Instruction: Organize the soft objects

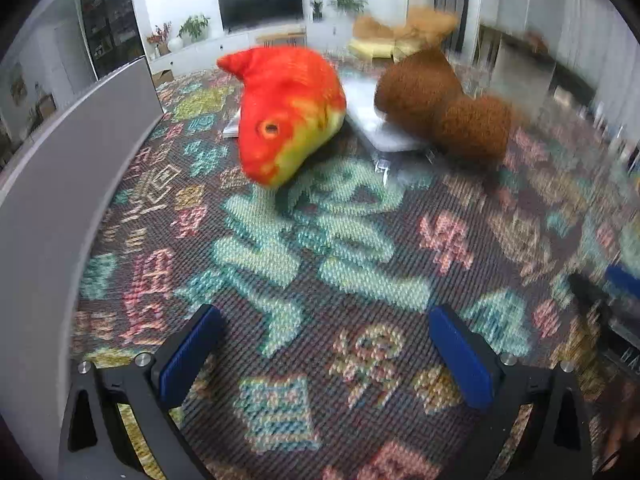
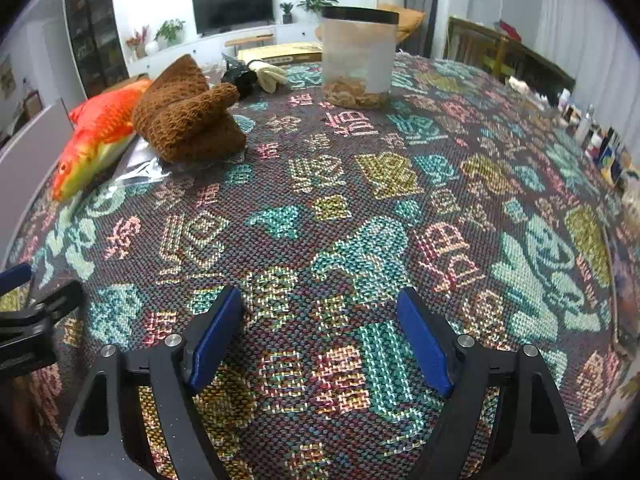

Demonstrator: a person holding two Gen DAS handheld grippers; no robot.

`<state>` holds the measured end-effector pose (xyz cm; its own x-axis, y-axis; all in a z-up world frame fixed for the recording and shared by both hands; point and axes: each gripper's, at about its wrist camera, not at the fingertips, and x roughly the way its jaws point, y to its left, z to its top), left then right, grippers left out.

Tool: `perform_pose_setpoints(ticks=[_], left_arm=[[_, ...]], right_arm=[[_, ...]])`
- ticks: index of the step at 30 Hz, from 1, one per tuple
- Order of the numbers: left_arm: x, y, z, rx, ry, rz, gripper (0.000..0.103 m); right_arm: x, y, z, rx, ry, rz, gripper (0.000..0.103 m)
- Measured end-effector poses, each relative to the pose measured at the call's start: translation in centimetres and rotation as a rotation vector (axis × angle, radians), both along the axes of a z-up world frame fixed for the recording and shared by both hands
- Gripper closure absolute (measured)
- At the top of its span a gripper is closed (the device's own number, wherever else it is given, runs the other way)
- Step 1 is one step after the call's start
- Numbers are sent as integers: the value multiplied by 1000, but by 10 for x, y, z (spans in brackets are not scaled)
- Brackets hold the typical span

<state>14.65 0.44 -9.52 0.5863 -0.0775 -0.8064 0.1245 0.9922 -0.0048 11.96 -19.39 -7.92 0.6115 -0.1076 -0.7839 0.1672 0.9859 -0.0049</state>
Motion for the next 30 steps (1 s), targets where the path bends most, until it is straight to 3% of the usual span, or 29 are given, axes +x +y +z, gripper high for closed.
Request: perform_pose_setpoints(ticks=[30], left_arm=[[0, 1, 0, 3, -3, 9, 0]], right_arm=[[-1, 1, 1, 13, -2, -4, 20]])
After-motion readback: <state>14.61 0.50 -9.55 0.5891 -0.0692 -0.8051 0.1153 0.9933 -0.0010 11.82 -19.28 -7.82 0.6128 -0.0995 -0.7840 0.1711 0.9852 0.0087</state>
